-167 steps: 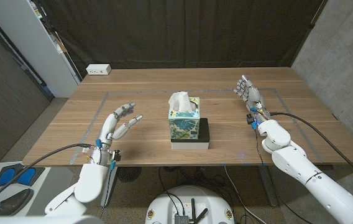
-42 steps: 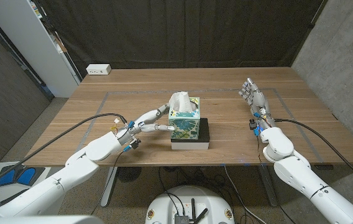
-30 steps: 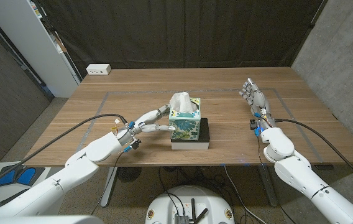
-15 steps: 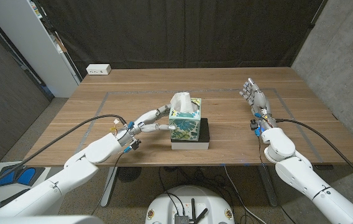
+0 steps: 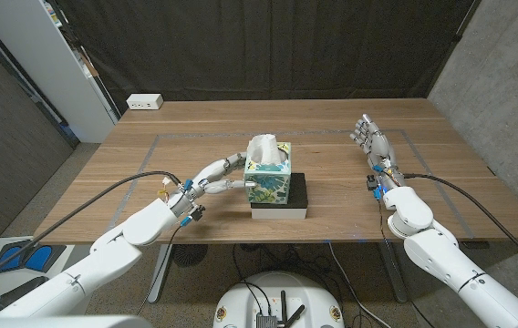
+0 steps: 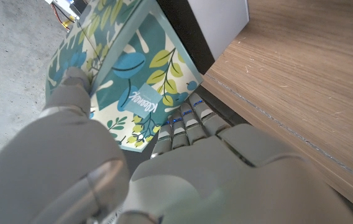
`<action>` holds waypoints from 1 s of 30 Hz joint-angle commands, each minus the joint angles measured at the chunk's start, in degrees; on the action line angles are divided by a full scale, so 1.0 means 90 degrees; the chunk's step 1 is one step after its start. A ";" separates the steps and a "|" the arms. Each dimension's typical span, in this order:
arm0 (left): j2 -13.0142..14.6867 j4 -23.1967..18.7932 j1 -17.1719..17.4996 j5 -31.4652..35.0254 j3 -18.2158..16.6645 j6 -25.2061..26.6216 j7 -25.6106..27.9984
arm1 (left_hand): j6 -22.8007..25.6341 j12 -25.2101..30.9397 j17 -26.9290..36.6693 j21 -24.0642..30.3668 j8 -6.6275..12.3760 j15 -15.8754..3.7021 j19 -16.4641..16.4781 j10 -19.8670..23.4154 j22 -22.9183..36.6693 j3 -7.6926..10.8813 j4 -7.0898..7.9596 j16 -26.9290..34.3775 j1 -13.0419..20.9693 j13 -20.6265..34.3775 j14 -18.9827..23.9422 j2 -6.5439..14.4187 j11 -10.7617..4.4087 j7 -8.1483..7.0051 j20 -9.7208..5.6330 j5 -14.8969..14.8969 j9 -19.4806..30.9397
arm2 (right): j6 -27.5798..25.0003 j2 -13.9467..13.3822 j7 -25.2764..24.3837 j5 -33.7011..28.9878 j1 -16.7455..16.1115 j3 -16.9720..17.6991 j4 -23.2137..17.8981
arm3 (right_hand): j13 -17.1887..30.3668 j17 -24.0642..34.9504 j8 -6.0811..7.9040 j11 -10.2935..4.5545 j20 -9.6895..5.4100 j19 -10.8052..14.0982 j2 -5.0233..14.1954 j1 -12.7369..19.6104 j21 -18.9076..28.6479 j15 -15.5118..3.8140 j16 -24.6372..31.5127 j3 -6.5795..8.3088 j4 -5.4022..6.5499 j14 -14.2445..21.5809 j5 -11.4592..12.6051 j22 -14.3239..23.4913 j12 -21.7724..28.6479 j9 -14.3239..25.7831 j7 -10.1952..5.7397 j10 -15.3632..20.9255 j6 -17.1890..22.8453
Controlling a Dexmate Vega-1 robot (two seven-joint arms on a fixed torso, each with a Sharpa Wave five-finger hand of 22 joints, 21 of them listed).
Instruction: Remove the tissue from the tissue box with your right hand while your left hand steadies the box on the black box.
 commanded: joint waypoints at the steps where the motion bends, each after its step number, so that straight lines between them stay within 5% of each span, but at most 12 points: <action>1: -0.0020 -0.0295 0.0334 0.0115 -0.0208 0.0240 0.0428 | 0.0122 0.0062 0.0021 0.0030 0.0042 -0.0011 0.0074 0.0136 0.0030 0.0089 -0.0006 0.0047 0.0117 0.0024 0.0111 0.0046 -0.0003 0.0003 -0.0050 0.0030 0.0022 | 0.0000 0.0009 0.0047 0.0017 0.0041 -0.0032 0.0044 | 0.0019 0.0023 0.0025 0.0015 0.0034 0.0024 -0.0003 -0.0009 0.0032 0.0036 0.0029 0.0005 -0.0001 -0.0001 0.0035 0.0013 0.0054 0.0026 -0.0020 0.0025 0.0028; 11: -0.0417 -0.0196 0.0399 -0.0613 -0.0119 0.0052 0.0387 | 0.0685 0.0197 0.0031 0.0140 0.0160 -0.0116 0.0391 0.0584 0.0063 0.0111 -0.0010 0.0145 0.0274 0.0044 0.0567 0.0114 -0.0106 -0.0050 0.0008 0.0044 0.0035 | -0.0023 -0.0023 -0.0014 0.0000 0.0009 0.0015 -0.0014 | 0.0019 0.0021 0.0026 0.0013 0.0034 0.0023 -0.0002 -0.0009 0.0032 0.0027 0.0029 0.0004 0.0000 -0.0002 0.0036 0.0013 0.0057 0.0026 -0.0020 0.0033 0.0029; 30: -0.0082 -0.1204 0.0693 0.0498 -0.0608 0.0745 0.0952 | 0.0723 0.0196 0.0035 0.0150 0.0126 -0.0112 0.0420 0.0639 0.0076 0.0117 -0.0016 0.0119 0.0359 0.0055 0.0591 0.0131 -0.0090 -0.0032 0.0029 0.0065 0.0040 | -0.0121 -0.0079 0.0003 0.0060 -0.0032 0.0054 -0.0156 | 0.0018 0.0016 0.0024 -0.0002 0.0035 0.0022 0.0001 -0.0008 0.0033 0.0017 0.0039 0.0003 0.0000 0.0016 0.0036 0.0013 0.0057 0.0025 -0.0013 0.0034 0.0028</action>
